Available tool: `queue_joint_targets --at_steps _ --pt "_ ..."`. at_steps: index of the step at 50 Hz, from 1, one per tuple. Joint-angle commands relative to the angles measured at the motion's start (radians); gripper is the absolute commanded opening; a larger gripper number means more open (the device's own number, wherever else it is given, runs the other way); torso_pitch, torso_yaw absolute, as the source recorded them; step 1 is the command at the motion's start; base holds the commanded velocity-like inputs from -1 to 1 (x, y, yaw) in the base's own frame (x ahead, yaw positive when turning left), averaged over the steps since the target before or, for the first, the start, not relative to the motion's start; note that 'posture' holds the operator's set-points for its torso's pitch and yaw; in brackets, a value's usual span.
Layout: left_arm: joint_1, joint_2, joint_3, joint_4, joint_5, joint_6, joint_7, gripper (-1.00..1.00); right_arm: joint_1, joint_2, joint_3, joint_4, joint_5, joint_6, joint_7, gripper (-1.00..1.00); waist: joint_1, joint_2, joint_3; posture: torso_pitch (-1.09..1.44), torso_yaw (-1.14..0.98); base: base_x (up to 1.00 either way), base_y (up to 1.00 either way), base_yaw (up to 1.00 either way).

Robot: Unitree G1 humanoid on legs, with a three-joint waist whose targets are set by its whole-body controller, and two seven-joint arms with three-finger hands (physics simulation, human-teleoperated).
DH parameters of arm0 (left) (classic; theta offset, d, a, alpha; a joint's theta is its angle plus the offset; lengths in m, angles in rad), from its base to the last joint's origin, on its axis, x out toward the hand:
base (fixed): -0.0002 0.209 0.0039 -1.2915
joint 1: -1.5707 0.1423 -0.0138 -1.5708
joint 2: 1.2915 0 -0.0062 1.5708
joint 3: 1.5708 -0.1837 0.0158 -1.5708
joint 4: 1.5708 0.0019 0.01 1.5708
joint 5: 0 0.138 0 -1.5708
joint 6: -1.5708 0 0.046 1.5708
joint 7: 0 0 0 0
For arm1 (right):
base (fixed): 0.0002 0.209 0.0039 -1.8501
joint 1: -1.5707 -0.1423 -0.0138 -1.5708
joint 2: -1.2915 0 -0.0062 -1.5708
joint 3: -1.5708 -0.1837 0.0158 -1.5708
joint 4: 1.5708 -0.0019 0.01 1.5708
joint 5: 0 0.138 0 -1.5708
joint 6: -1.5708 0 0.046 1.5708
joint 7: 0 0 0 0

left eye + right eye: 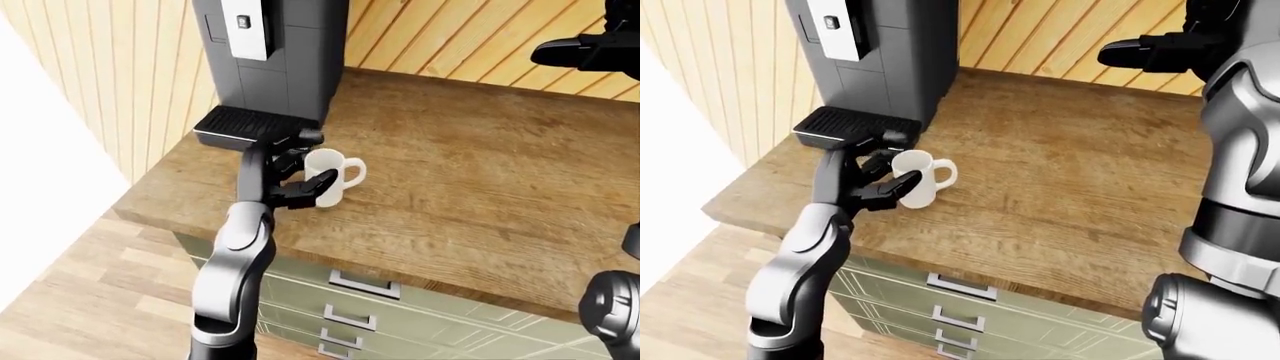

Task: Pick the mug from under the coffee machine dispenser and place it on the counter.

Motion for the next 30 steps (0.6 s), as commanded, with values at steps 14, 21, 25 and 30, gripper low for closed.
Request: queue_joint_targets --at_steps 14,21,25,30 --pt "-0.026 -0.001 -0.005 -0.045 0.0 -0.04 -0.012 0.18 -0.036 -0.025 -0.015 -0.018 -0.004 -0.035 0.002 1.0 0.002 -0.007 -0.028 0.0 0.0 0.0 0.0 0.0" --pt "-0.029 -0.002 -0.002 -0.052 -0.002 -0.028 -0.015 0.51 -0.044 -0.027 -0.012 -0.012 -0.005 -0.036 0.003 1.0 0.001 -0.007 -0.028 0.0 0.0 0.0 0.0 0.0" --pt "-0.025 -0.002 -0.004 -0.057 -0.004 -0.023 -0.018 1.0 -0.049 -0.028 -0.012 -0.01 -0.006 -0.035 0.003 1.0 0.001 -0.007 -0.028 0.0 0.0 0.0 0.0 0.0" --pt "-0.025 0.0 -0.001 -0.065 -0.007 -0.012 -0.019 1.0 -0.045 -0.029 -0.014 -0.011 -0.006 -0.035 0.005 1.0 0.001 -0.007 -0.028 0.0 0.0 0.0 0.0 0.0"
